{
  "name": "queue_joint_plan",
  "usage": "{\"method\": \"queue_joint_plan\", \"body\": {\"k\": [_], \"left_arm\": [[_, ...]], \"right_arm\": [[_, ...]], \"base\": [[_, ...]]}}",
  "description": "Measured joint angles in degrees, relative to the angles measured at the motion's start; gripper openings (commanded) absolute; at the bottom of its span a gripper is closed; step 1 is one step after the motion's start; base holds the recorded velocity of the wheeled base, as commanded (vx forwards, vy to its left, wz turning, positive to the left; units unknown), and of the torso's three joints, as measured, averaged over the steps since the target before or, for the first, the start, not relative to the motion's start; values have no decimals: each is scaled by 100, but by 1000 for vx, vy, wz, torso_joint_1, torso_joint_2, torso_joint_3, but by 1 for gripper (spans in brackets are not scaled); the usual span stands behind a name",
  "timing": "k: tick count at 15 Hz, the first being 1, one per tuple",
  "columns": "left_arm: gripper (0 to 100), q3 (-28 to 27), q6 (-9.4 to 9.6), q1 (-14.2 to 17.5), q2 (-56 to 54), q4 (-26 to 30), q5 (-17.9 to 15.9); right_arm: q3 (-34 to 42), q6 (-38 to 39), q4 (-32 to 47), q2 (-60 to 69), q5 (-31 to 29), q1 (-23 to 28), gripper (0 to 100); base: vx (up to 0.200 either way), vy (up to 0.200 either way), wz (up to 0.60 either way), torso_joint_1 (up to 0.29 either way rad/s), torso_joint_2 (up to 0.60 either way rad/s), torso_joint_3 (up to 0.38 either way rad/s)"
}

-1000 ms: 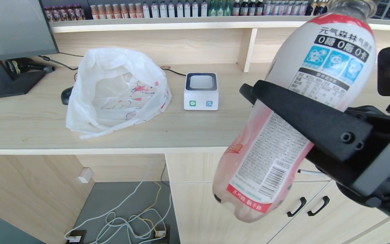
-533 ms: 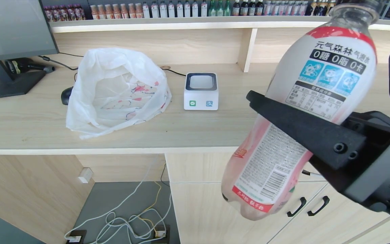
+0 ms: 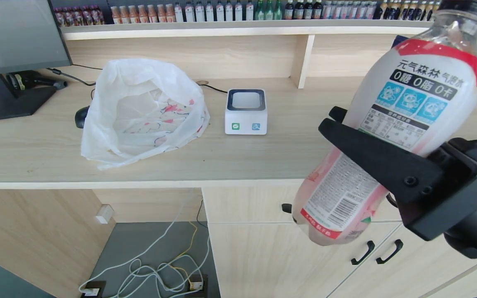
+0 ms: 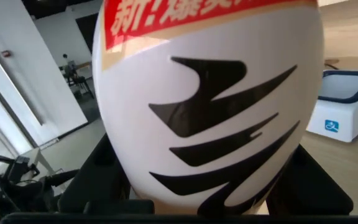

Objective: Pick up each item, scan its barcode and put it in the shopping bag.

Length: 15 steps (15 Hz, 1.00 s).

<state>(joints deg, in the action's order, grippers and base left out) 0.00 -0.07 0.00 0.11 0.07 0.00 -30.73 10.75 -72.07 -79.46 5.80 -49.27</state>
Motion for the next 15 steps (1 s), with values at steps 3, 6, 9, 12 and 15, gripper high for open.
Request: {"method": "queue_joint_plan", "body": {"k": [3,6,9,12,15], "left_arm": [[100,0,0,0,0,0,0],[100,0,0,0,0,0,0],[100,0,0,0,0,-2,0],[100,0,0,0,0,0,0],[100,0,0,0,0,0,0]], "right_arm": [[11,-277,9,123,-750,2,0],[-13,-556,1,215,-1190,46,0],[-30,-835,9,206,-1365,256,0],[-49,-1100,-11,135,-1370,857,0],[-60,-1141,-84,30,-1371,1148,0]], "base": [[0,0,0,0,0,0],[0,0,0,0,0,0],[0,0,0,0,0,0],[0,0,0,0,0,0],[0,0,0,0,0,0]]}}
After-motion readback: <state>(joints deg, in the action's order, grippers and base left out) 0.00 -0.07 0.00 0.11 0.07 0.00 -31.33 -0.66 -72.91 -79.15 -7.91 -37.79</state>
